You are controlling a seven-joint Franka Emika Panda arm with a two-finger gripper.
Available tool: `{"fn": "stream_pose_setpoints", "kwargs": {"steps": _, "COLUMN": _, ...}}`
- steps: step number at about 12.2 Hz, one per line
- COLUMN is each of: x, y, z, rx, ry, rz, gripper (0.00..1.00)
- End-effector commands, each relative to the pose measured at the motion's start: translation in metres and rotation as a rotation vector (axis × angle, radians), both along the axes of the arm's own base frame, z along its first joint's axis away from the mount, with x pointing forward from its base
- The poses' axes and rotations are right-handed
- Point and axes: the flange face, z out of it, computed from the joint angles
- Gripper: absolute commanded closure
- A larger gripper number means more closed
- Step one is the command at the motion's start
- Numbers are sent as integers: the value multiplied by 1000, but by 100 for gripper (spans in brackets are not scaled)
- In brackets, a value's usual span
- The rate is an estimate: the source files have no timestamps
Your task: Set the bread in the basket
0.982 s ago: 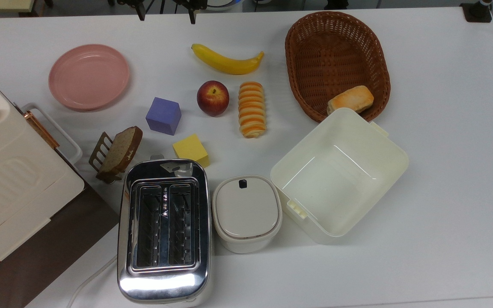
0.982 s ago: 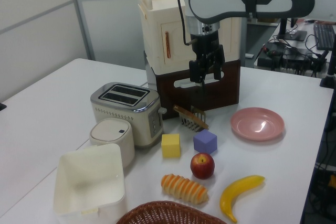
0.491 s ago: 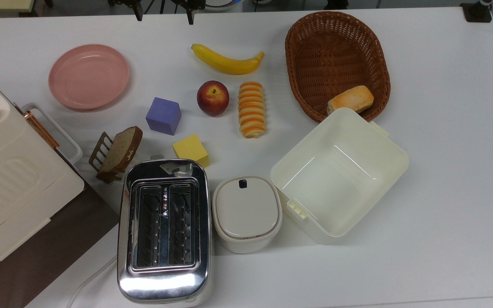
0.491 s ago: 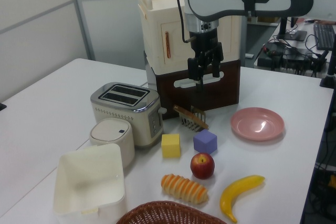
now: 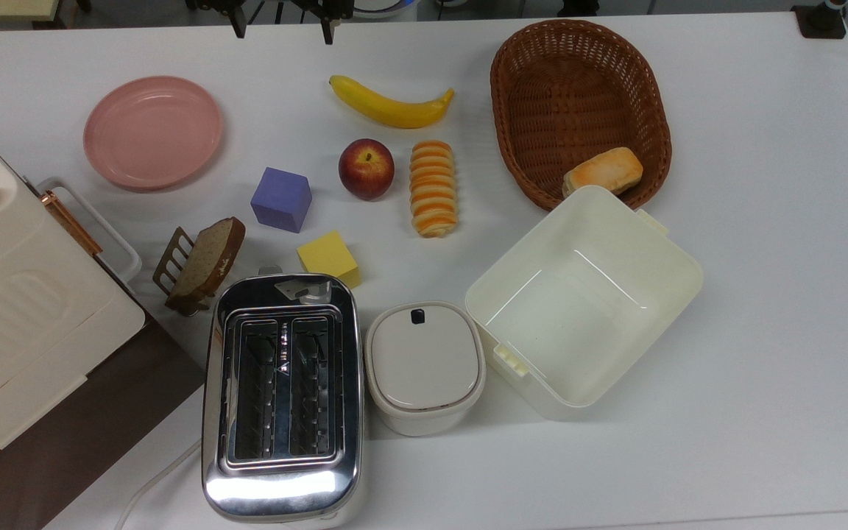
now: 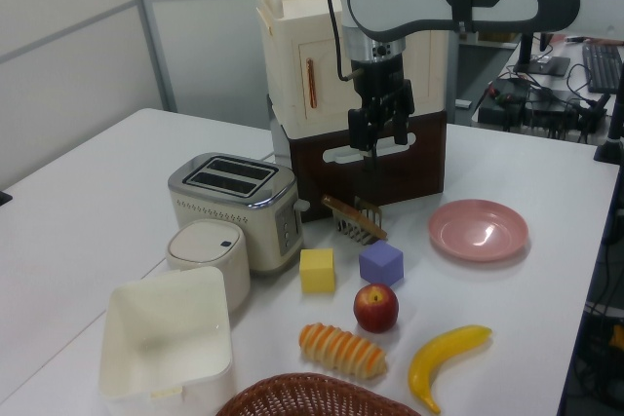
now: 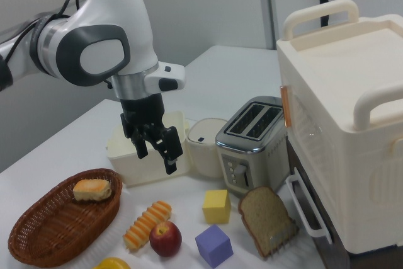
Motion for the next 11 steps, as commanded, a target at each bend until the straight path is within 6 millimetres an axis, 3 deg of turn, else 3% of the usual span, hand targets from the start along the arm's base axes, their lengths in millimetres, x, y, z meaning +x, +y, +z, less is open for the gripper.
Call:
{"fn": "stream_pose_setpoints", "kwargs": {"steps": 1, "x": -1, "y": 1, "z": 4, "rx": -5, "ry": 13, "rz": 16, "gripper": 0}}
{"fn": "stream_pose_setpoints", "kwargs": {"steps": 11, "x": 3, "y": 0, "z": -1, "rx": -14, "ry": 21, "rz": 15, "gripper": 0}}
